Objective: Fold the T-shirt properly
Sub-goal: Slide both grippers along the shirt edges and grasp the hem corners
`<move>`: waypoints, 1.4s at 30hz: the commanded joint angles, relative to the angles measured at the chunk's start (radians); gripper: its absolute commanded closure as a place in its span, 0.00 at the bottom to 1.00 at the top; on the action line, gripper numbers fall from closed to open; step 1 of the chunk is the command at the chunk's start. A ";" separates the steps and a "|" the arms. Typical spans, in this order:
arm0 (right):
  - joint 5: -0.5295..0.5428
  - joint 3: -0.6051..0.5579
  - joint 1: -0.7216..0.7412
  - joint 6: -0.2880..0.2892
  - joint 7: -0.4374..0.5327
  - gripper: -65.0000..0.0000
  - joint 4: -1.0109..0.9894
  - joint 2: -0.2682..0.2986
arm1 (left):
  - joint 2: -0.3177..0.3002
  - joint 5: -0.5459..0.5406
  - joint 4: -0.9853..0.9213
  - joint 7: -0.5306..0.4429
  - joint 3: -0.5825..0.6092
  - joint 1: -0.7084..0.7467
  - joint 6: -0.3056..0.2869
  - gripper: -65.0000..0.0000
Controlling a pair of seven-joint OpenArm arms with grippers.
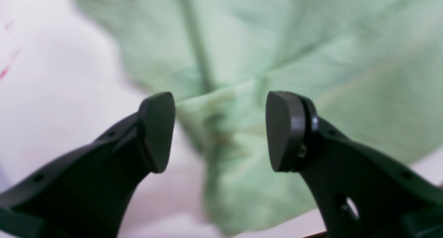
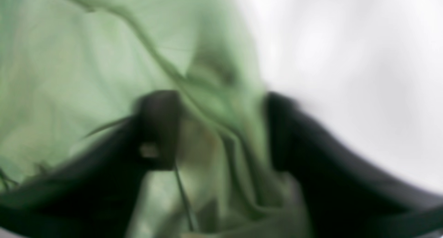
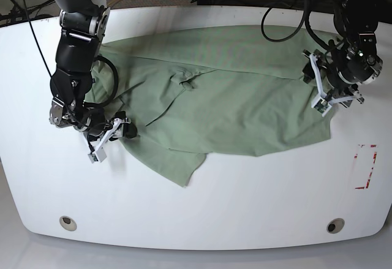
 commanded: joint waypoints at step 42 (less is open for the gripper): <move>0.003 0.001 0.021 0.003 -0.001 1.00 0.013 -0.030 | 0.124 0.009 -0.844 -0.054 -0.265 -0.470 0.002 0.21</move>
